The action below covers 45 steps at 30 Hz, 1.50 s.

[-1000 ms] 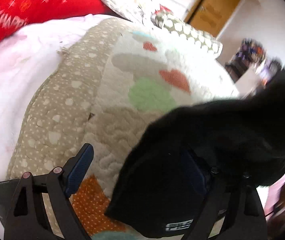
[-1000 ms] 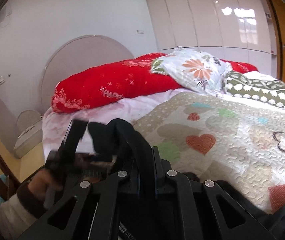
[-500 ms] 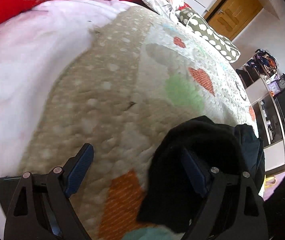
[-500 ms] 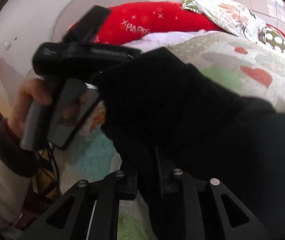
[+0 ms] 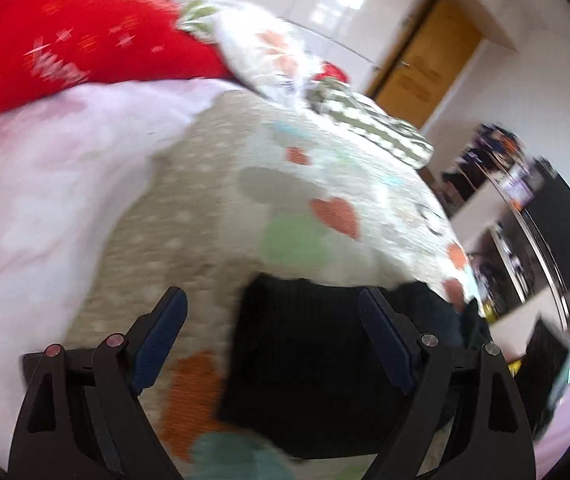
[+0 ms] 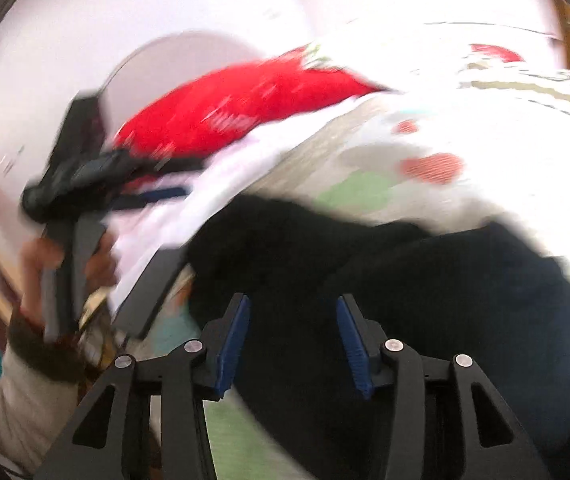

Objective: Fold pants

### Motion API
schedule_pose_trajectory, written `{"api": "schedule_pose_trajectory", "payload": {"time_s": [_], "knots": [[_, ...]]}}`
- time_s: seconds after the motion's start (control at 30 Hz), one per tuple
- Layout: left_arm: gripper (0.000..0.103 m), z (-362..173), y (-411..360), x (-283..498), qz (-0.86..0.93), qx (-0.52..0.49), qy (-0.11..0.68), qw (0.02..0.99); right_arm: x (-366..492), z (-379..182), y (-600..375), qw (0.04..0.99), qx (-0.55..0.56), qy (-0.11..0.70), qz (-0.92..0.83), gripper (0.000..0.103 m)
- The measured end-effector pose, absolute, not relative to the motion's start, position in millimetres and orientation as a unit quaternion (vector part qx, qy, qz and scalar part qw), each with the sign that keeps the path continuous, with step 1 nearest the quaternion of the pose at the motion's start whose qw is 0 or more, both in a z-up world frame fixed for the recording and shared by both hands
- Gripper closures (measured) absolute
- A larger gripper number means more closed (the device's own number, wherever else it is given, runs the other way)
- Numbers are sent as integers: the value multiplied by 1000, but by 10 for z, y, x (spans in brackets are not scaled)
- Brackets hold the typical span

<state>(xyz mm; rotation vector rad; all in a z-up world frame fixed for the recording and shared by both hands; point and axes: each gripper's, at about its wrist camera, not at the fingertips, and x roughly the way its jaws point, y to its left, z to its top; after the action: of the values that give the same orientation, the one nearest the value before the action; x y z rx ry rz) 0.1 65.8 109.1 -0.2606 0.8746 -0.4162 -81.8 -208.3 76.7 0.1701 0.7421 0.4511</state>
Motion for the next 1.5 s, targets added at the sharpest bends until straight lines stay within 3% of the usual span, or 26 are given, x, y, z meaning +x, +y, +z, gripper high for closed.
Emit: {"api": "schedule_pose_trajectory", "payload": {"time_s": [0.07,0.13,0.17,0.37,0.4,0.47,0.5,0.67,0.87,0.97,1.1,1.13,1.3,1.5], "knots": [[15,1077,447,-25,-198,-91,418,882,-678,844,-2406,918,91,350,161,55],[15,970,300,3,-179,-62,428,884,-515,880,-2677,925,99,347,120,38],[15,887,256,29,-172,-59,443,878,-408,872,-2794,923,106,355,100,36],[15,453,227,101,-113,-59,489,863,33,647,-2689,904,74,398,135,36],[15,406,257,110,-108,-66,494,860,60,543,-2576,900,54,409,138,41],[15,325,323,138,-108,-94,503,852,112,410,-2458,891,16,433,133,73],[15,296,356,147,-108,-107,506,849,132,383,-2459,891,13,435,129,100],[15,214,415,146,-100,-124,503,849,183,441,-2758,910,48,405,78,101],[10,148,341,104,-83,-103,475,870,353,115,-2769,900,61,428,58,101],[10,168,336,107,-81,-99,475,871,293,176,-2830,899,73,427,57,97],[10,335,413,49,-69,-115,463,876,-73,450,-3048,904,104,410,65,53],[10,415,427,21,-66,-116,451,882,-172,514,-3119,909,108,397,64,48],[10,714,381,-68,-79,-119,412,900,-829,797,-3798,924,113,365,-36,39],[10,628,202,-17,-97,-109,434,889,-1352,514,-4394,895,200,390,-85,37]]}}
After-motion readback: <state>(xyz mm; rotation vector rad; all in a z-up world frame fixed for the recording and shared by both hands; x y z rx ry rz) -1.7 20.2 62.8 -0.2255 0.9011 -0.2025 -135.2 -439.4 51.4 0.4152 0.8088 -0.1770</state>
